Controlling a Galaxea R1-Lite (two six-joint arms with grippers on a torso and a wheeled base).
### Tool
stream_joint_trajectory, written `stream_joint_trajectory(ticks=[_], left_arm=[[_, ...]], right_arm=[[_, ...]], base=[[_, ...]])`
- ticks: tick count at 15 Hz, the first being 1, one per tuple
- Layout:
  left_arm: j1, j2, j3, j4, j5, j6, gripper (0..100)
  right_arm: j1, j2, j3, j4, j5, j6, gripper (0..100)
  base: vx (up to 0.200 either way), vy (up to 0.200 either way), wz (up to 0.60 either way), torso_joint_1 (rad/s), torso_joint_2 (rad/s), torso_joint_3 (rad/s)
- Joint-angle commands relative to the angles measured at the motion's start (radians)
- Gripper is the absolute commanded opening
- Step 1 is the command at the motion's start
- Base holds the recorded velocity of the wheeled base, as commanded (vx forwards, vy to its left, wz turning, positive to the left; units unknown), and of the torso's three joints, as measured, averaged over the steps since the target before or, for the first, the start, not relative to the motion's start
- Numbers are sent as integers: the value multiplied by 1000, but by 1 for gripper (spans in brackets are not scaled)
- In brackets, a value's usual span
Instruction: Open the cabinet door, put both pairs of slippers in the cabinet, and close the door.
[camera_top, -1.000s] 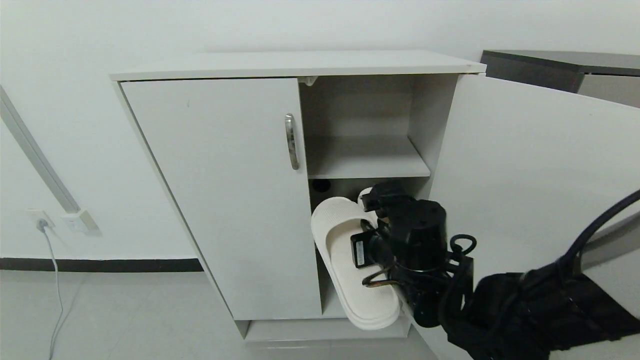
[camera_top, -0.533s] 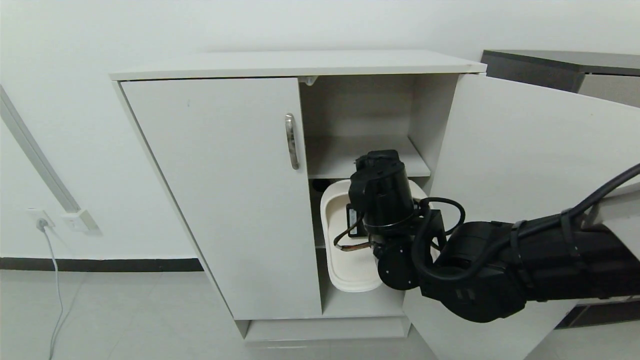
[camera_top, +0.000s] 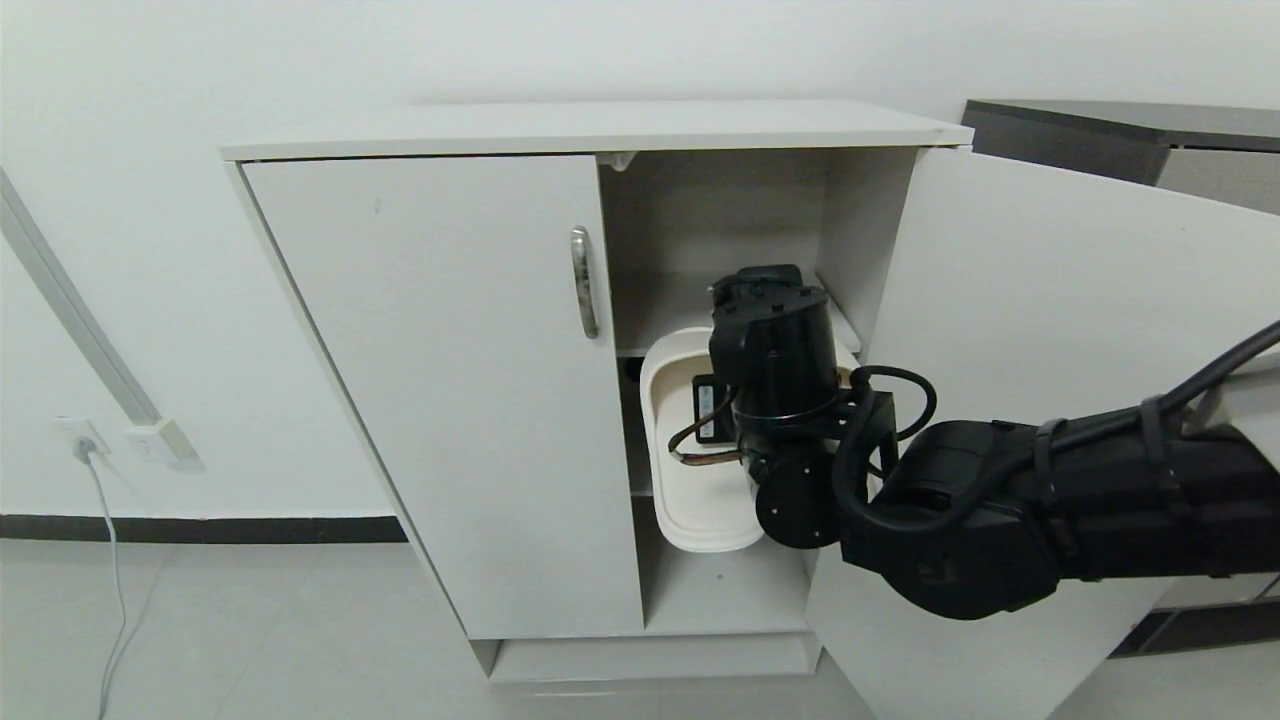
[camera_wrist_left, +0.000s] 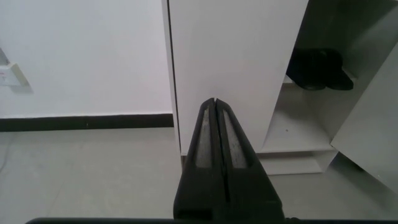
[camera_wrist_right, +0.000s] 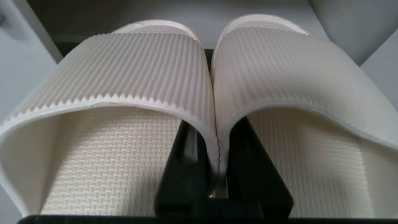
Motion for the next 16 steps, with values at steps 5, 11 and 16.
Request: stream_joint_trajectory(ticks=[5, 11, 16], left_arm=[[0, 1, 0, 1, -1, 1, 0], [0, 1, 0, 0, -1, 1, 0], [0, 1, 0, 0, -1, 1, 0]], right_arm=[[-18, 11, -20, -3, 2, -4, 0], [-18, 12, -18, -1, 2, -6, 0], [-37, 32, -18, -3, 10, -1, 0]], base=[[160, 0, 0, 3, 3, 4], [167, 0, 0, 0, 5, 2], [0, 0, 0, 0, 0, 0]])
